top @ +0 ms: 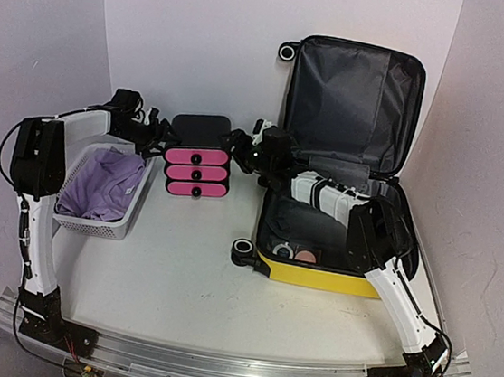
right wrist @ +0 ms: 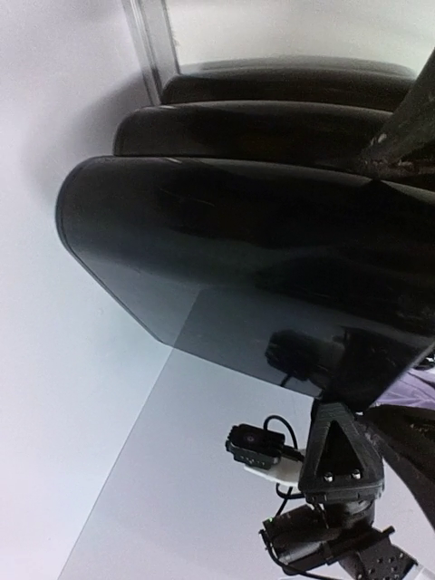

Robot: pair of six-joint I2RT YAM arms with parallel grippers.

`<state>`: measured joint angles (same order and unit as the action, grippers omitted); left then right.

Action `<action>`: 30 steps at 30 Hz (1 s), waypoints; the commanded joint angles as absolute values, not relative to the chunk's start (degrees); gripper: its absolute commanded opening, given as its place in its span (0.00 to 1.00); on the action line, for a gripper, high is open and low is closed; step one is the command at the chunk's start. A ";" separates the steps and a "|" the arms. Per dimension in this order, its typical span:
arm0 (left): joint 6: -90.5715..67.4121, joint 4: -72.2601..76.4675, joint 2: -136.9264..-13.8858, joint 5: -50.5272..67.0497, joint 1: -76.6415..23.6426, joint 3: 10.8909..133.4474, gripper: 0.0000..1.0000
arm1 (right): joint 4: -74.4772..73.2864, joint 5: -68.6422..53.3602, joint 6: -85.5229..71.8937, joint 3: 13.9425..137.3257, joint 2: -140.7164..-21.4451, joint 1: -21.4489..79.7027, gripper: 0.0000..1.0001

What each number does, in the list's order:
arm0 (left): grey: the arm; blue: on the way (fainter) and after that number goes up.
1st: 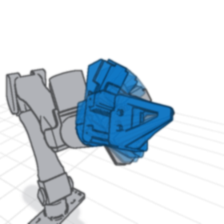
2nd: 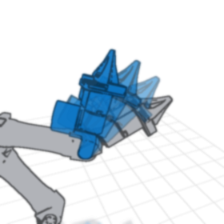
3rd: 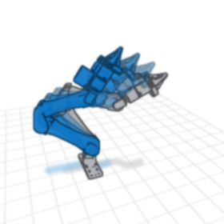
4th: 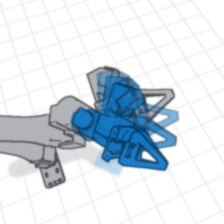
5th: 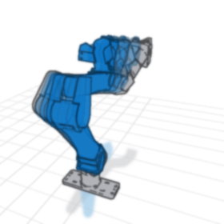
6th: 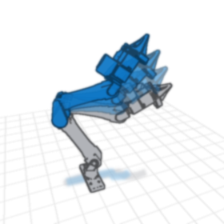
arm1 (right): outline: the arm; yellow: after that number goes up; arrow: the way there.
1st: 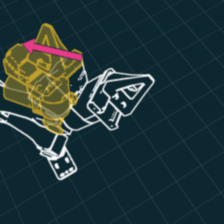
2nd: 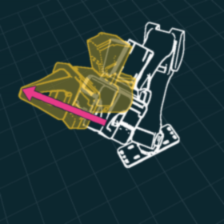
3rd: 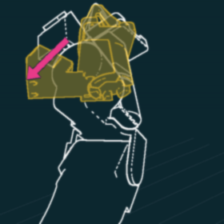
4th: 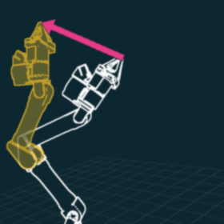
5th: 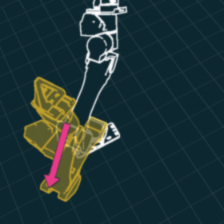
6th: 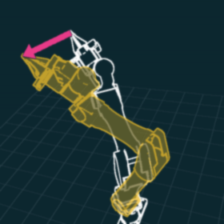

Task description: Open, take out, and arrange the luggage

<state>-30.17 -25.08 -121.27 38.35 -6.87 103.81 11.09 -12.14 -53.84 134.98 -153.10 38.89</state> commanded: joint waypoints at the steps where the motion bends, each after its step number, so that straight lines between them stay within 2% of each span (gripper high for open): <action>1: -29.71 -24.00 -121.65 42.37 -8.06 106.30 0.74 | 8.66 -11.92 -54.50 142.60 -156.88 39.68 0.79; 5: -29.62 -23.99 -121.47 42.81 -8.33 105.70 0.74 | 8.55 -12.09 -53.33 144.90 -157.93 40.13 0.78; 10: -29.58 -24.04 -121.09 43.86 -10.24 104.96 0.72 | 8.79 -14.36 -52.25 144.11 -157.06 40.79 0.69; 14: -29.67 -24.02 -119.16 43.55 -12.48 103.37 0.68 | 9.58 -16.65 -50.85 138.79 -152.70 41.20 0.54; 16: -29.33 -24.05 -117.51 42.74 -13.68 102.12 0.68 | 10.94 -17.62 -51.25 134.06 -149.57 41.35 0.51; 24: -28.49 -24.08 -108.98 40.99 -16.52 92.71 0.67 | 18.56 -24.00 -50.53 112.30 -134.42 42.78 0.51; 30: -29.35 -23.82 -98.60 40.33 -19.21 79.96 0.68 | 25.61 -28.47 -53.90 94.29 -124.39 46.31 0.54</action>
